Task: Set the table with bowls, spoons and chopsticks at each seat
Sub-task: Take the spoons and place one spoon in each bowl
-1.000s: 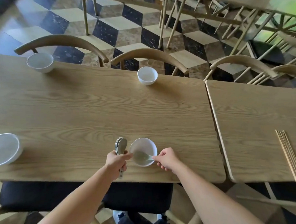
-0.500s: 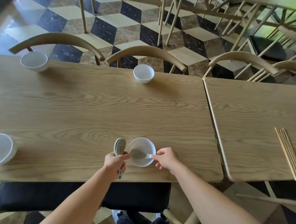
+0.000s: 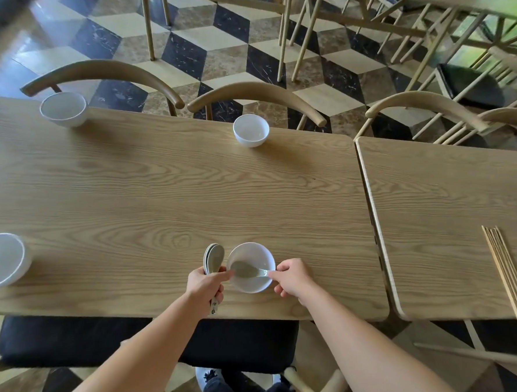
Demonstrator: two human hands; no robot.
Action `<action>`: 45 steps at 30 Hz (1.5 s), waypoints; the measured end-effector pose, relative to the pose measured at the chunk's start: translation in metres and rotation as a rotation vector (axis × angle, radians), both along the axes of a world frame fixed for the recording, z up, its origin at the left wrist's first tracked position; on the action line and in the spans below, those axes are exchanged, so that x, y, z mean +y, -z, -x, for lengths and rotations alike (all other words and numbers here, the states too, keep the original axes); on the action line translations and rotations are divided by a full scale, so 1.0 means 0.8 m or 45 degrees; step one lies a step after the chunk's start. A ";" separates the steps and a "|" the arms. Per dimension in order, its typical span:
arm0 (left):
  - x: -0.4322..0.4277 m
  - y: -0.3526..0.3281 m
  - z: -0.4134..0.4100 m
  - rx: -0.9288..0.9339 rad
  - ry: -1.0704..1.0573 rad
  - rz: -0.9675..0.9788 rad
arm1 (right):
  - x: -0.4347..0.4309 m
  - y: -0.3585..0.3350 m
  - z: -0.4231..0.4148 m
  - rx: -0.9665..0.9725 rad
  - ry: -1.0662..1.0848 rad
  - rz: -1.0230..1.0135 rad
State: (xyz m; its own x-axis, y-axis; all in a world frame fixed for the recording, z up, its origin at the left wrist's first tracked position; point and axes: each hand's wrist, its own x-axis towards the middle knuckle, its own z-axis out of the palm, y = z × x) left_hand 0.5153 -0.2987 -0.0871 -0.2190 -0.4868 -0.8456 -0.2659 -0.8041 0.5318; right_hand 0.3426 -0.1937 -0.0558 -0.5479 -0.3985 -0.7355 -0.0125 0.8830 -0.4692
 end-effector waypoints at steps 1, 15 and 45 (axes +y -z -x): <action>0.000 -0.001 -0.001 -0.002 0.002 0.006 | 0.000 0.000 0.000 -0.003 0.000 -0.007; -0.025 -0.081 0.011 0.028 -0.007 0.145 | 0.013 -0.079 0.051 0.451 0.035 -0.021; 0.041 -0.082 -0.005 -0.011 -0.132 -0.040 | 0.025 -0.023 0.025 0.100 0.188 0.078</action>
State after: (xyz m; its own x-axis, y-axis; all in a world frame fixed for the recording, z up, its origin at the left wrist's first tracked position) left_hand 0.5193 -0.2655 -0.0218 -0.1615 -0.4799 -0.8623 -0.1844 -0.8437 0.5041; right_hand 0.3229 -0.1739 -0.0373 -0.6584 -0.3524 -0.6650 0.0764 0.8477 -0.5249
